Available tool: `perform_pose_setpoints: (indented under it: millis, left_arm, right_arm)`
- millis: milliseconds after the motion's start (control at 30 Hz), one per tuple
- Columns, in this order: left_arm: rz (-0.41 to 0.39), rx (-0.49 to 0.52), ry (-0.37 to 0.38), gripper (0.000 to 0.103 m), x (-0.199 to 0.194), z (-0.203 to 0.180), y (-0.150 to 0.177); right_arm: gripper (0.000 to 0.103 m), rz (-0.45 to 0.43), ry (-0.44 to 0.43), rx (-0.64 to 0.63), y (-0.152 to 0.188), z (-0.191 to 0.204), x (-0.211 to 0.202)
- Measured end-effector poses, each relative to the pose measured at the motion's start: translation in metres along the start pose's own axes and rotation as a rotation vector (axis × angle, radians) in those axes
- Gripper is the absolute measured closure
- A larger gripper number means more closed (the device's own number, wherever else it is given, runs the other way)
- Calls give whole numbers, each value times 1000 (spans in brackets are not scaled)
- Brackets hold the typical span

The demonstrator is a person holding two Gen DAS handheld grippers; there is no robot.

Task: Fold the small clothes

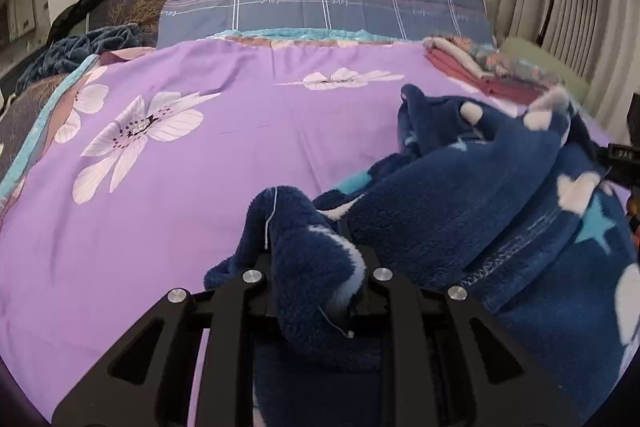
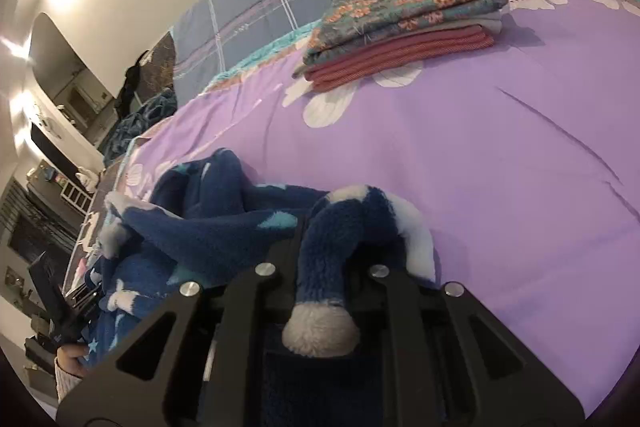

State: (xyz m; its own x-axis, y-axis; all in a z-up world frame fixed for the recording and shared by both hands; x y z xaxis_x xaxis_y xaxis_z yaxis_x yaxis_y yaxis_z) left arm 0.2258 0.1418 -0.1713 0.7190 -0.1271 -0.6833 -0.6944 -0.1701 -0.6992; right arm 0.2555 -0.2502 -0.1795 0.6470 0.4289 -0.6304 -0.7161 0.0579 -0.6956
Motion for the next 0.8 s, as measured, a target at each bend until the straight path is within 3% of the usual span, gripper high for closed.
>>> perform_pose_setpoints:
  millis: [100,133,167,200,233,300,367,467,533,633,700,800]
  left_arm:
    - [-2,-7,15,80,-6,1,-2]
    - [-7,-17,26,77,-12,1,-6]
    - [-18,-28,39,67,-17,3,-11]
    - [-50,-47,59,58,-34,3,-15]
    - [-78,-61,67,35,-40,3,-19]
    - [-172,-70,77,23,-78,7,-29]
    - [-229,-52,81,18,-107,10,-32]
    - [-231,8,90,10,-122,11,-26]
    - [-152,99,6,10,-99,8,-13]
    - [-49,231,-100,10,-50,5,-3]
    - [-18,231,-87,10,-22,5,-12]
    - [6,152,-36,10,9,11,-37]
  right_arm:
    - [86,10,-28,12,-3,-1,-4]
    - [80,12,-37,12,-3,0,-8]
    - [60,8,-49,10,-5,1,-14]
    - [48,-7,-61,4,-7,6,-26]
    - [33,-57,-59,-21,-15,10,-45]
    - [32,-118,-29,-117,-24,15,-71]
    - [27,-123,6,-233,-27,20,-87]
    - [24,-43,137,-465,-14,24,-86]
    - [24,41,188,-582,-2,29,-69]
    - [24,116,170,-674,6,36,-36]
    - [24,136,156,-655,-5,31,-15]
    - [23,151,110,-527,-27,16,9]
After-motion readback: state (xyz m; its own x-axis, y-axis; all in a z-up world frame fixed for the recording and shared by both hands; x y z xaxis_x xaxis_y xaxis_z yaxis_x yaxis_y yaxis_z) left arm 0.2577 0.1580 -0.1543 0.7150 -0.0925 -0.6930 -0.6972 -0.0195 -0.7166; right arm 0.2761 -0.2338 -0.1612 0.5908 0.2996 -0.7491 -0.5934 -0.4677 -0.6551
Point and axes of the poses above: each gripper's, at about its wrist camera, not at the fingertips, and x roughly the way its jaws point, z to its left, y to its underside, the point moved 9 cm from there along x, roughly the way its jaws point, and after that the axes turned 13 degrees about -x, right-handed, at the moved point
